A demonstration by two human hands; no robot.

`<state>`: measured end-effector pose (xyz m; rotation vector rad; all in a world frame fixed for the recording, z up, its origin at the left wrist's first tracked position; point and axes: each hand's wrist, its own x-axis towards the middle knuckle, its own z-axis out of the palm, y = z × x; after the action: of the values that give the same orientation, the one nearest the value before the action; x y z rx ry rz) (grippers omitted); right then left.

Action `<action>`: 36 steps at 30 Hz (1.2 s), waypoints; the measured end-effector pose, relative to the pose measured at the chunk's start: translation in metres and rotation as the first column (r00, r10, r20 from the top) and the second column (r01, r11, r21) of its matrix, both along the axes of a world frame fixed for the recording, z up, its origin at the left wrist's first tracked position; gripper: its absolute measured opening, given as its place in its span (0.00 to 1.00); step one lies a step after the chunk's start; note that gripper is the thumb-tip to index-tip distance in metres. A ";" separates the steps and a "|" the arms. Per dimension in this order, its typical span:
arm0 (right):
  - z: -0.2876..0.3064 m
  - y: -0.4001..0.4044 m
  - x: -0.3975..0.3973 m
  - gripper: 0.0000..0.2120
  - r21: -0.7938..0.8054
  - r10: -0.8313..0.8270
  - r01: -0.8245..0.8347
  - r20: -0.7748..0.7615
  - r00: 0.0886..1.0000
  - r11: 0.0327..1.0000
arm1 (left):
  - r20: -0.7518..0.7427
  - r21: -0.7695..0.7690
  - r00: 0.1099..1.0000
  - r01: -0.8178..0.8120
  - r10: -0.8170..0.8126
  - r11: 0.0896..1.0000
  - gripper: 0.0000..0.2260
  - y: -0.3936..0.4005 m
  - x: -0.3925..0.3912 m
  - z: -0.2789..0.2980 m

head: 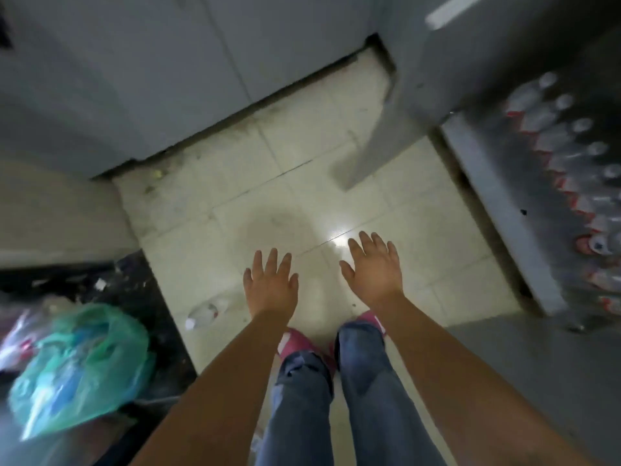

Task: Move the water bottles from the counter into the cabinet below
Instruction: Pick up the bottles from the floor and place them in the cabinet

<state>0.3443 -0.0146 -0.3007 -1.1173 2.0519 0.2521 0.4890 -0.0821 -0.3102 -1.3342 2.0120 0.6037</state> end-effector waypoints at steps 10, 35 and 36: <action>-0.030 -0.081 0.233 0.25 0.028 0.629 -0.634 0.097 0.771 0.773 | 0.070 0.031 0.711 -0.703 0.700 0.711 0.22 0.041 0.259 -0.025; -0.309 -0.119 0.366 0.20 -0.128 0.961 -0.960 -0.090 0.260 0.248 | 0.074 0.028 0.158 -0.987 0.985 0.157 0.18 0.141 0.356 -0.292; -0.306 -0.117 0.362 0.19 -0.120 0.961 -0.962 -0.097 0.259 0.247 | 0.074 0.034 0.197 -0.980 0.978 0.195 0.17 0.138 0.357 -0.288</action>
<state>0.7060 -0.1315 -0.6065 -2.4107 1.0505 0.6993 0.8455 0.0559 -0.5986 -2.5204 0.7419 1.1577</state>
